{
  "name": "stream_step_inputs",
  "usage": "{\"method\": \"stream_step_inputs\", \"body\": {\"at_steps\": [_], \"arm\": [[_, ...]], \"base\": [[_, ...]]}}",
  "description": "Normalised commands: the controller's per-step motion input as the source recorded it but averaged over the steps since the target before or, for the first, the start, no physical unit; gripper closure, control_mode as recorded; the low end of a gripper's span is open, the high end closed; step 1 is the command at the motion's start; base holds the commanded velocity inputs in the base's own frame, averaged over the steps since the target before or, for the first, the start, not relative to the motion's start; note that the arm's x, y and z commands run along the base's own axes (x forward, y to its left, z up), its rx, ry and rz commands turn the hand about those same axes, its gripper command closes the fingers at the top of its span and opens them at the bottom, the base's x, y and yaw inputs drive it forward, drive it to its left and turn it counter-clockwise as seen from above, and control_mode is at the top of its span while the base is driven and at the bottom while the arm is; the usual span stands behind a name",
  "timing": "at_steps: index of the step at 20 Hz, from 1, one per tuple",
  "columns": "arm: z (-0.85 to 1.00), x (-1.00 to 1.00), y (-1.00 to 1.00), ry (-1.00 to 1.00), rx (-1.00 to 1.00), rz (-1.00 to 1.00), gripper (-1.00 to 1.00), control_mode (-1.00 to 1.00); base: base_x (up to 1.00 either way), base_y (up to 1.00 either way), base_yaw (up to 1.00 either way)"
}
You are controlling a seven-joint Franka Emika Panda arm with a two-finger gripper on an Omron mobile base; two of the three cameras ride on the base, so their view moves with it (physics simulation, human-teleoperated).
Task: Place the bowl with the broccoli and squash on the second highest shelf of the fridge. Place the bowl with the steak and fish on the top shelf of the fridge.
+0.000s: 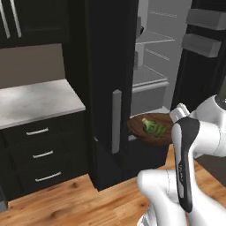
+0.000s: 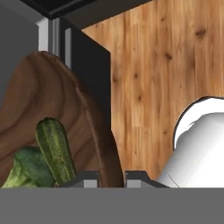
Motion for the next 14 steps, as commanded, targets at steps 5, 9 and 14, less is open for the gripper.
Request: {"method": "stream_step_inputs", "body": {"at_steps": [5,9,14], "arm": [[0.00,0.00,0.00,0.00,0.00,0.00,1.00,1.00],[0.00,0.00,0.00,0.00,0.00,0.00,1.00,1.00],[0.00,0.00,0.00,0.00,0.00,0.00,1.00,1.00]], "base": [[0.58,-1.00,0.14],[0.67,-0.78,0.30],[0.92,-0.26,0.18]]}}
